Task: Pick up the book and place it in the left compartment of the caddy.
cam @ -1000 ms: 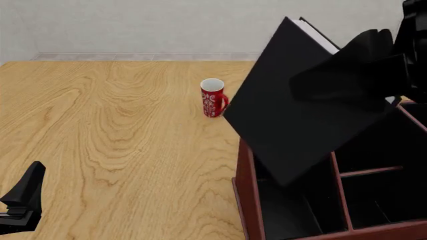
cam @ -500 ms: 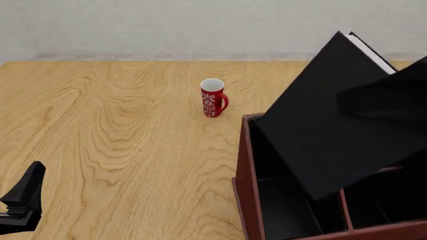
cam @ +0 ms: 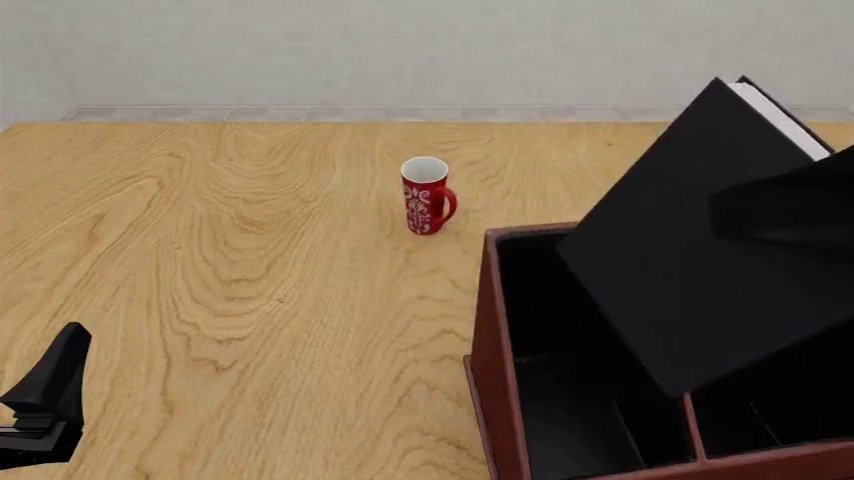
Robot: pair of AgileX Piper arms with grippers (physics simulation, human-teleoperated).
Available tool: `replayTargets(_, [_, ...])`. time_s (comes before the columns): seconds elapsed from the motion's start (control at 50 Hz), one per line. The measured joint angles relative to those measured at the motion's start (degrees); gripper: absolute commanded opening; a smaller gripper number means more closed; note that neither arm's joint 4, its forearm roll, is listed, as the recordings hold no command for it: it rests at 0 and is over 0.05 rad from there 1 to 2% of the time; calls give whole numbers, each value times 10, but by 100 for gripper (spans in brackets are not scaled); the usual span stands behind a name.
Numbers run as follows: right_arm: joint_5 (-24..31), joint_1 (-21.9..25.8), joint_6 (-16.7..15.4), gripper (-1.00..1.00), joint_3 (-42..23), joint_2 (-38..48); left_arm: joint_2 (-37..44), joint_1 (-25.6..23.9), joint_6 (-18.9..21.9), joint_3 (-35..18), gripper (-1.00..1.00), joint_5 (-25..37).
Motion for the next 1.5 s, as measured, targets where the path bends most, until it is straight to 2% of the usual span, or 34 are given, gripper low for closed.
replayTargets(0.8, [16,-103,-40,-100,23,-48,0,0,0,0,100,0])
replayTargets(1.5, [-30,-116,-41,-100,51,-40,0,0,0,0,100,0])
